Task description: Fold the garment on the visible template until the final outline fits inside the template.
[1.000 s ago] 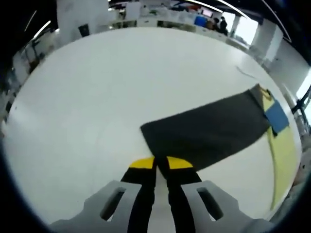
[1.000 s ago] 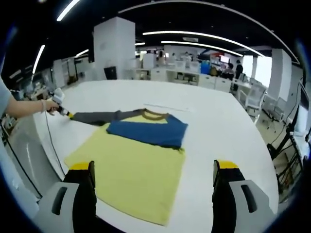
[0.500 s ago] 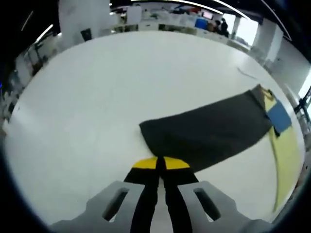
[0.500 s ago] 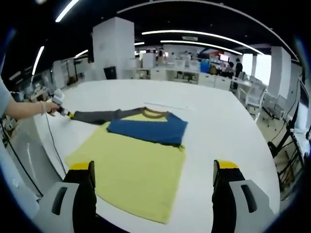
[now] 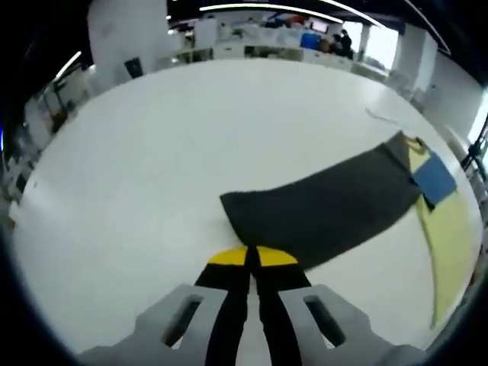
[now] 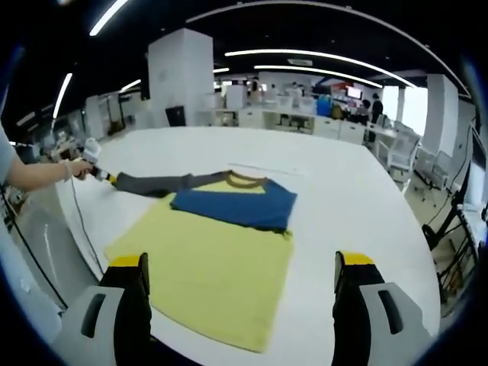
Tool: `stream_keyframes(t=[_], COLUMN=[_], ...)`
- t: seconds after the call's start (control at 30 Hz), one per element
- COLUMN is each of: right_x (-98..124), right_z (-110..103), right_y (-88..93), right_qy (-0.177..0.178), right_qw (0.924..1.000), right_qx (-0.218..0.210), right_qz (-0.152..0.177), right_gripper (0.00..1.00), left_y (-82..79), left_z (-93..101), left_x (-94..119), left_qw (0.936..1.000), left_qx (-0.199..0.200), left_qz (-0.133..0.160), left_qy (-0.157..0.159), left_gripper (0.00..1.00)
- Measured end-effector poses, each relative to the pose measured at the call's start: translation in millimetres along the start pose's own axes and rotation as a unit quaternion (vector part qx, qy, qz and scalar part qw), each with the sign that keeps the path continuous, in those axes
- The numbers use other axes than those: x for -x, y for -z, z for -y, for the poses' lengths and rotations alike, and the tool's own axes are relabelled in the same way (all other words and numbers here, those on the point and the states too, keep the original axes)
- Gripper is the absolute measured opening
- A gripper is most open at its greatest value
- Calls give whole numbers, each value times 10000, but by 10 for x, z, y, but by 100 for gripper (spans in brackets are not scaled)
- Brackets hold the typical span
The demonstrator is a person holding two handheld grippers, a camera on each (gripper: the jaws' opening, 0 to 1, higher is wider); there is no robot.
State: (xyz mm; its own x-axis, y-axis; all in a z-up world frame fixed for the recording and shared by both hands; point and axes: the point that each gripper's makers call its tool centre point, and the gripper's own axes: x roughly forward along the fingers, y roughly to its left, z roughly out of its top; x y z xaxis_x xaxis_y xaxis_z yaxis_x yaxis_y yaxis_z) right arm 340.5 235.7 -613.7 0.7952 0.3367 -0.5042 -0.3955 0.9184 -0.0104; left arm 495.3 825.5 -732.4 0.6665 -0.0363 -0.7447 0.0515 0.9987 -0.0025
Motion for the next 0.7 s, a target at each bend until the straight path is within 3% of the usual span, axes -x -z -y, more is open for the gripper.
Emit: stream_keyframes(t=[0.3,0.7], right_x=[-1,110], right_z=[-18,-43], right_y=[-10,38], right_qy=[-101,-293], right_qw=[9999,9993], right_qx=[66,-149], right_qz=[57,196], right_gripper=[100,100], left_y=[-315,-769], left_z=[0,217], left_x=[209,512], left_qw=[9991,9953], left_qx=[-276,-582], left_qz=[298,764], left_qy=[-123,-125], left_gripper=[0,0])
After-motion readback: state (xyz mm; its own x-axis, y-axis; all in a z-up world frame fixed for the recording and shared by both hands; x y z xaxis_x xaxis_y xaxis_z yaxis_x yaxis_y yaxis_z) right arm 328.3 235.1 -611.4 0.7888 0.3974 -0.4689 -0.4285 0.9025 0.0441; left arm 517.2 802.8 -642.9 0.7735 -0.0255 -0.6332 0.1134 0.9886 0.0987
